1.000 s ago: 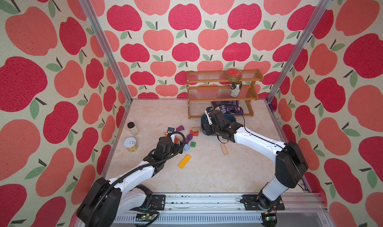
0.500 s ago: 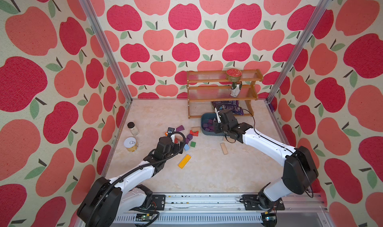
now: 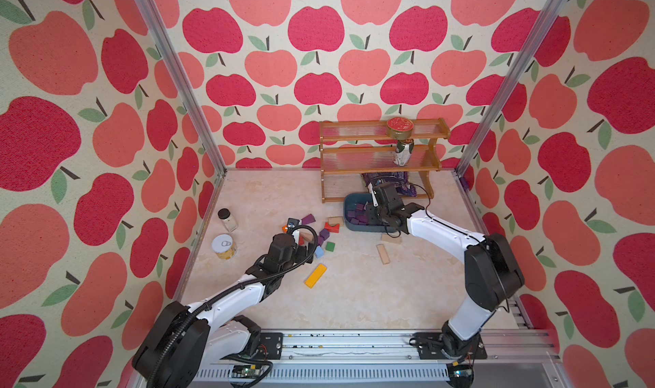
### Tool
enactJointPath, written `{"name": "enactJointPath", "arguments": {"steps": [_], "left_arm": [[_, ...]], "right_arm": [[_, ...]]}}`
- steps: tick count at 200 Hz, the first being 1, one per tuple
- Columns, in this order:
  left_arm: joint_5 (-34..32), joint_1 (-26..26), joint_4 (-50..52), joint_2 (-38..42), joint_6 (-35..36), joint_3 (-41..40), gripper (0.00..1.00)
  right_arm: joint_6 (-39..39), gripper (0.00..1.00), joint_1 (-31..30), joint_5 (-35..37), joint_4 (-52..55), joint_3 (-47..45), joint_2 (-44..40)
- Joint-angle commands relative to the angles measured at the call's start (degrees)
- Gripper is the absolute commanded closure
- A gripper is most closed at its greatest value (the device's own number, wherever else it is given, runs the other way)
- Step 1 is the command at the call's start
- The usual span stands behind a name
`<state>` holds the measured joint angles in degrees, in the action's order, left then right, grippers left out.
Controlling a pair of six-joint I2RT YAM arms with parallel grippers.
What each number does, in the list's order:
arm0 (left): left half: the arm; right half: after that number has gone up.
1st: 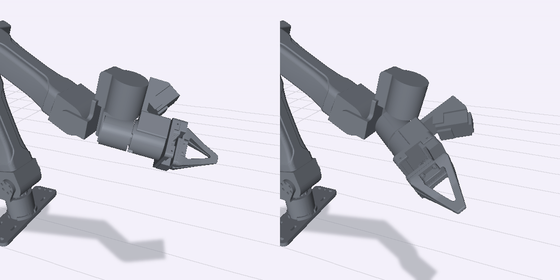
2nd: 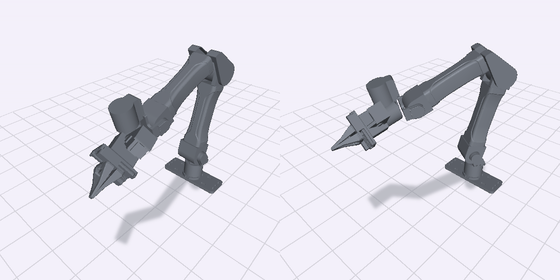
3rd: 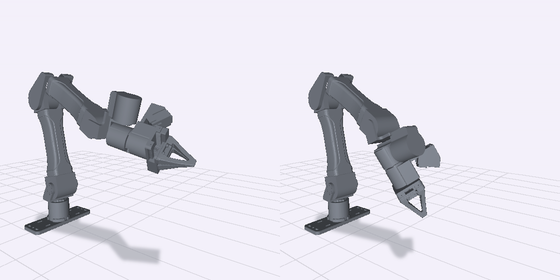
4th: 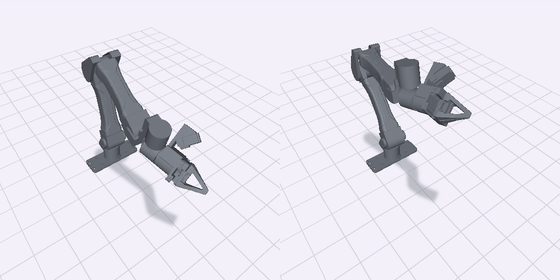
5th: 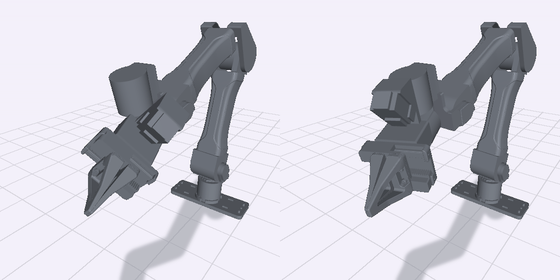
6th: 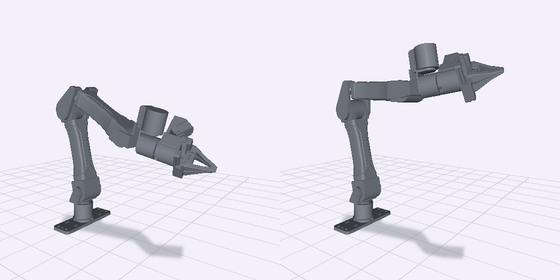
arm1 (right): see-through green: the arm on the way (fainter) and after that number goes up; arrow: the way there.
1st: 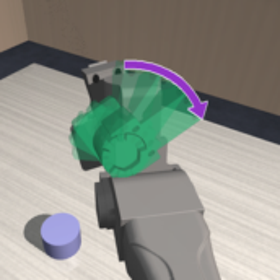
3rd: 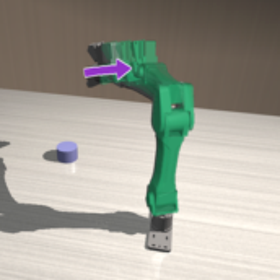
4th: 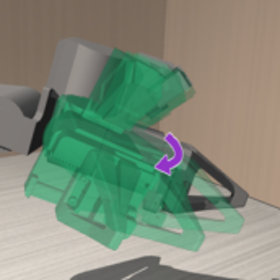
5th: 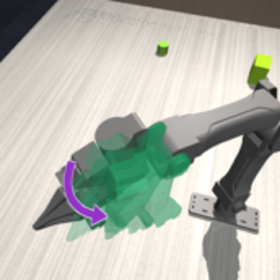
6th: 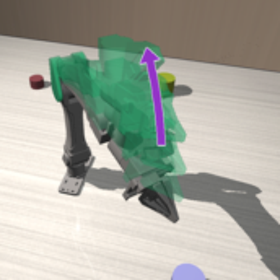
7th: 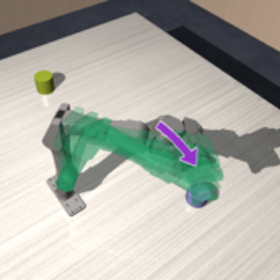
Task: Pick purple bricks into the storage bin
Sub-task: Place the building block in the storage box, then pick up the building block from the center of the board.
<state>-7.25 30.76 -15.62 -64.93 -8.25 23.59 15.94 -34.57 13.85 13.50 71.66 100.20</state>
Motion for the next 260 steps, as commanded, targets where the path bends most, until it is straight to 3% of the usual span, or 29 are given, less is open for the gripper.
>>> {"name": "enactJointPath", "arguments": {"steps": [1, 91, 105, 127, 178, 232, 260], "left_arm": [[0.4, -0.4, 0.3, -0.2, -0.7, 1.2, 0.01], [-0.5, -0.4, 0.5, 0.0, -0.1, 1.1, 0.01], [-0.4, -0.3, 0.4, 0.0, -0.1, 1.1, 0.01], [-0.1, -0.3, 0.2, -0.3, -0.1, 1.2, 0.01], [1.4, -0.4, -0.1, -3.1, 0.5, 2.1, 0.01], [0.5, -0.6, 1.4, -3.9, 0.4, 3.8, 0.01], [-1.5, -2.8, 8.2, -4.2, -1.9, 8.0, 0.01]], "right_arm": [[-0.3, 0.65, 1.1, -2.4, -1.1, 4.8, 4.0], [0.6, 0.63, 2.4, -7.0, 1.8, 21.0, 19.4], [0.7, 0.59, 2.3, -6.7, 1.7, 20.8, 19.6], [-0.2, 0.44, 2.2, -5.5, 0.8, 19.4, 18.8], [-1.2, 0.39, 1.3, -4.3, -0.2, 13.5, 12.9], [-1.1, 0.35, -0.6, -9.9, -1.0, -0.2, -2.7], [-1.0, 0.3, -2.1, -12.6, -0.1, -4.9, -10.9]]}}
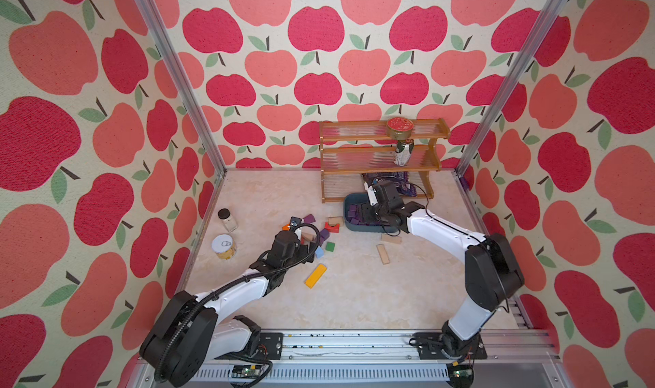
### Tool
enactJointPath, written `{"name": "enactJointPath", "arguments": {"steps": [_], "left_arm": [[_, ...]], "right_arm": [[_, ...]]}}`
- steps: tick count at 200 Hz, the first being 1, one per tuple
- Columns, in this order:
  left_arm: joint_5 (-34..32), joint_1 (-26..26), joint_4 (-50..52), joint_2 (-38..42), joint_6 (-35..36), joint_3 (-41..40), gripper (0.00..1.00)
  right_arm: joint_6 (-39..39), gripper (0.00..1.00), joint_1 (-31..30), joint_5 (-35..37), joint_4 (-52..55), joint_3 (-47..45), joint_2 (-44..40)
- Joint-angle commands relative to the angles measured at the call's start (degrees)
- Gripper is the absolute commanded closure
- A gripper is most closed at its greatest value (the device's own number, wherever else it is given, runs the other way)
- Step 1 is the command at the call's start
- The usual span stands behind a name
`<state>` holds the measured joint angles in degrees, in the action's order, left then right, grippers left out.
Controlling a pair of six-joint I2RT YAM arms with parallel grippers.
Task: Pick purple bricks into the storage bin
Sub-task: Pick up the building block from the center of the board.
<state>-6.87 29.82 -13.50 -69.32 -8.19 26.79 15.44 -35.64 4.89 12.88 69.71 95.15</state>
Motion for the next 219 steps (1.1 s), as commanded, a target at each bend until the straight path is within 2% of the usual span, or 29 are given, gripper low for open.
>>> {"name": "enactJointPath", "arguments": {"steps": [1, 43, 75, 95, 117, 128, 140, 162, 186, 208, 219], "left_arm": [[-1.8, -2.0, 6.4, 0.2, -2.1, 5.0, 0.01], [3.1, -6.3, 18.5, -1.6, -5.9, 14.6, 0.01], [8.3, -9.7, 26.1, -8.5, -8.3, 22.4, 0.01], [11.7, -10.5, 30.7, -13.8, -4.1, 27.7, 0.01], [16.6, -10.3, 34.9, -19.1, 5.1, 33.1, 0.01], [14.1, -9.6, 36.3, -21.2, 7.8, 35.4, 0.01], [10.2, -9.2, 35.7, -22.7, 10.2, 36.4, 0.01], [10.8, -9.3, 33.8, -25.0, 15.7, 37.9, 0.01], [13.4, -10.1, 32.4, -28.2, 21.5, 39.7, 0.0], [19.0, -11.0, 32.7, -30.7, 29.3, 40.8, 0.02], [20.3, -12.1, 31.8, -31.6, 30.5, 40.8, 0.03]], "right_arm": [[-0.6, 0.3, -1.1, -3.6, 0.6, -3.1, -6.1], [0.2, 0.27, -4.0, -5.0, -0.8, -8.3, -12.0], [1.6, 0.27, -4.3, -5.4, -2.0, -11.1, -13.5], [-0.1, 0.27, -4.8, -8.1, -4.6, -14.0, -16.0], [-0.2, 0.26, -4.7, -9.8, -5.7, -16.8, -19.0], [0.0, 0.26, -4.6, -9.9, -5.8, -18.1, -20.7], [0.3, 0.25, -4.6, -10.2, -6.0, -19.3, -22.4], [0.0, 0.25, -4.7, -11.1, -5.4, -20.8, -25.6], [-0.9, 0.24, -4.7, -9.9, -3.7, -22.1, -29.0], [-0.9, 0.24, -4.5, -9.4, -2.9, -23.1, -31.6], [-0.9, 0.24, -4.6, -9.1, -2.1, -23.2, -32.4]]}}
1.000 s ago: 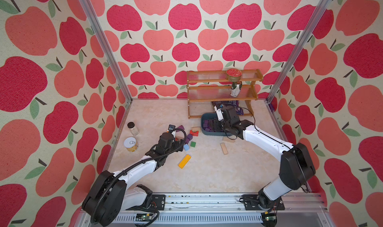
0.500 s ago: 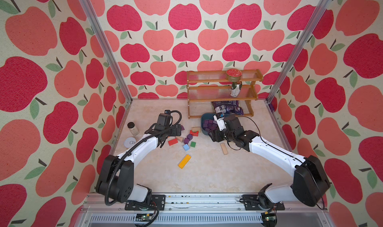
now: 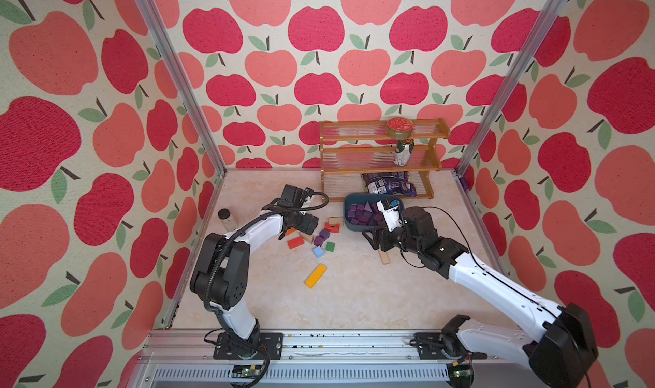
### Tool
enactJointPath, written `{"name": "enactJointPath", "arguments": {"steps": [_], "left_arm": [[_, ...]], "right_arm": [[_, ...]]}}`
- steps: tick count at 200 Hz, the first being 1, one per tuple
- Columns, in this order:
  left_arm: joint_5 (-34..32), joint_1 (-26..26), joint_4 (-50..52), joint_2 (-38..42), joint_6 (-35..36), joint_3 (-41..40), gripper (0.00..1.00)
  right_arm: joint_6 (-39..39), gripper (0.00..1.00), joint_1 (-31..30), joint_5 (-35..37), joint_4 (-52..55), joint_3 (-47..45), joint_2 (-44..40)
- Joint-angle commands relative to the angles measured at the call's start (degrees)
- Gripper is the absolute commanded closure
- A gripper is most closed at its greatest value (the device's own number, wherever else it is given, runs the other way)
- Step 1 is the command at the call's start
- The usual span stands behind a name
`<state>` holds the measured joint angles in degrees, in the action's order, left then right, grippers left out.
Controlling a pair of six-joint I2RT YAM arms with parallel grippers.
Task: Pick purple bricks into the storage bin
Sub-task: Pick up the building block from the center of the board.
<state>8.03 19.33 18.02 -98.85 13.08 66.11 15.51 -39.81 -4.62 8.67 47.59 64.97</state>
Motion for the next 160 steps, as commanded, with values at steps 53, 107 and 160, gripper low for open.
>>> {"name": "enactJointPath", "arguments": {"steps": [53, 107, 160], "left_arm": [[13.3, -8.1, -2.6, -4.4, 11.1, 3.1, 0.05], [10.7, -9.0, -1.0, -11.1, 12.4, 8.7, 0.04], [8.3, -8.5, 1.3, -14.9, 14.6, 13.2, 0.1]], "right_arm": [[-2.0, 0.19, -0.4, 2.4, 1.7, -3.3, -5.7], [-3.2, 0.1, -0.3, 4.2, -0.6, -6.9, -9.1], [-3.7, 0.1, -0.3, 5.4, -0.5, -8.5, -10.6]]}}
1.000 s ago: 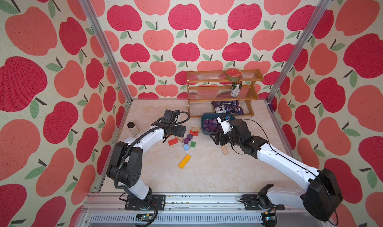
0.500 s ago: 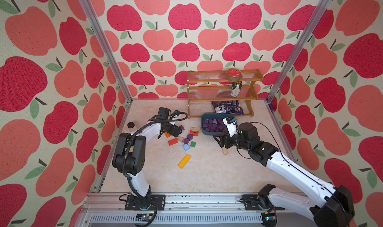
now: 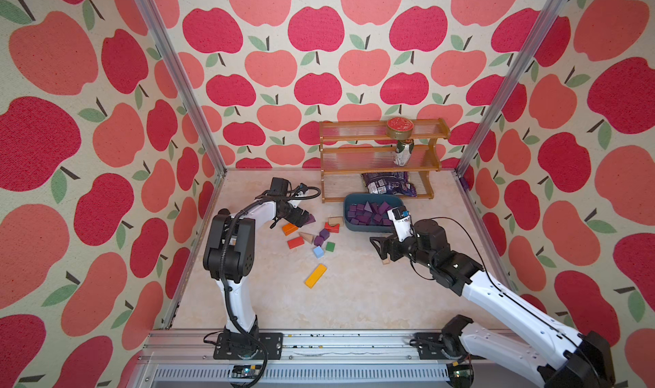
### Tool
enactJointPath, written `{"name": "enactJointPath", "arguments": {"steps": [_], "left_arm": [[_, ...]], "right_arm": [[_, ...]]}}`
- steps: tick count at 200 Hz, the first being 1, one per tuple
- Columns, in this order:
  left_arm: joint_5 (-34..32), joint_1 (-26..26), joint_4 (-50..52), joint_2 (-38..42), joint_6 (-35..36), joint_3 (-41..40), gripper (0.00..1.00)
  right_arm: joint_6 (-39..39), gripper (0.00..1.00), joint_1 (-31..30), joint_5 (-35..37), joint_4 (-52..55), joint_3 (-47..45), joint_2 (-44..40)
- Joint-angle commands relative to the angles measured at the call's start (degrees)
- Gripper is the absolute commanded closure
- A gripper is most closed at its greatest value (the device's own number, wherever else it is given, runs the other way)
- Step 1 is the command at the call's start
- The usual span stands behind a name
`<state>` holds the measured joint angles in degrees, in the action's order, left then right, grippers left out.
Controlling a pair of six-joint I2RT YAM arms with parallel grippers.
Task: Pick purple bricks into the storage bin
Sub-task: Pick up the building block from the center of the board.
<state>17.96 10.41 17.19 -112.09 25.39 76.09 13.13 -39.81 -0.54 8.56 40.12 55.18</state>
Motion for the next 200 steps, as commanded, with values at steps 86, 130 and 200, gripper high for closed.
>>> {"name": "enactJointPath", "arguments": {"steps": [86, 130, 200], "left_arm": [[-6.6, 5.0, 3.6, -5.5, 5.7, 5.9, 0.14], [-7.7, 6.5, 7.3, -9.2, 5.8, 10.0, 0.23], [-6.4, 6.4, 9.5, -11.5, 6.1, 12.6, 0.51]], "right_arm": [[-0.7, 0.1, 0.0, 2.1, -0.6, -2.1, -2.0], [-0.8, 0.09, 0.0, 2.5, -0.1, -2.7, -2.6], [-0.3, 0.08, 0.1, 3.5, 0.4, -3.6, -3.8]]}}
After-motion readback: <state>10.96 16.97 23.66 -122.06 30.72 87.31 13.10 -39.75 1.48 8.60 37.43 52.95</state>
